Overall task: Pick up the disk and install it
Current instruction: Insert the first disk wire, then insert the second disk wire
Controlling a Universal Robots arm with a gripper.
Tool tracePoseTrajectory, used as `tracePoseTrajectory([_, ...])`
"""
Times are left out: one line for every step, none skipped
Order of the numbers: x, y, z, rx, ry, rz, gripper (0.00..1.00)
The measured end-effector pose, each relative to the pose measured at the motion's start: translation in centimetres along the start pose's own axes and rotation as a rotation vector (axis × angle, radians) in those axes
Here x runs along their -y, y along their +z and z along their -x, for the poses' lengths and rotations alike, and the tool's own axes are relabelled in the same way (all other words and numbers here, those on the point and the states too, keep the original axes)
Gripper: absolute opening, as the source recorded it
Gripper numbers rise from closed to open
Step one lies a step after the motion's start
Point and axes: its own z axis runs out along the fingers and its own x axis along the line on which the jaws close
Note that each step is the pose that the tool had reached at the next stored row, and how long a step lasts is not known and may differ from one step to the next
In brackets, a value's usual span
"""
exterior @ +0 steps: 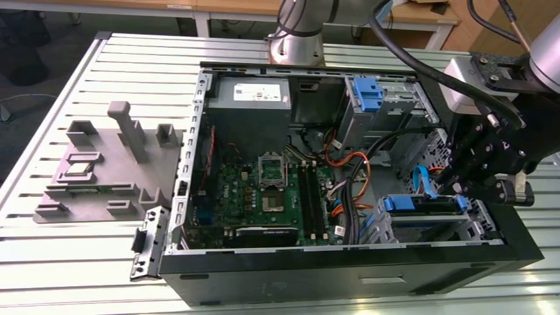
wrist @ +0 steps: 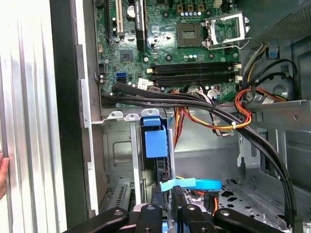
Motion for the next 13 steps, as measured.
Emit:
tracePoseTrajectory([0.02,0.00,0.00,0.0001,0.000,0.0000,0.24])
tracePoseTrajectory([0.03,0.00,0.00,0.0001,0.000,-0.0001,0.24])
tracePoseTrajectory([0.04,-0.03,0.00,0.0001,0.000,0.0000,0.24])
tracePoseTrajectory([0.04,-0.05,0.00,0.0001,0.000,0.0000,0.24])
tracePoseTrajectory([0.04,-0.06,0.00,0.0001,0.000,0.0000,0.24])
tracePoseTrajectory([0.04,-0.05,0.00,0.0001,0.000,0.0000,0.24])
tracePoseTrajectory([0.04,-0.05,0.00,0.0001,0.000,0.0000,0.24])
tracePoseTrajectory([0.04,-0.06,0.00,0.0001,0.000,0.0000,0.24])
tracePoseTrajectory([0.04,-0.06,0.00,0.0001,0.000,0.0000,0.24])
tracePoseTrajectory([0.04,-0.06,0.01,0.0001,0.000,0.0001,0.24])
tracePoseTrajectory([0.04,-0.06,0.00,0.0001,0.000,0.0000,0.24])
tracePoseTrajectory([0.04,-0.06,0.01,0.0000,0.000,0.0000,0.24])
tracePoseTrajectory([0.04,-0.07,0.01,0.0000,0.000,0.0000,0.24])
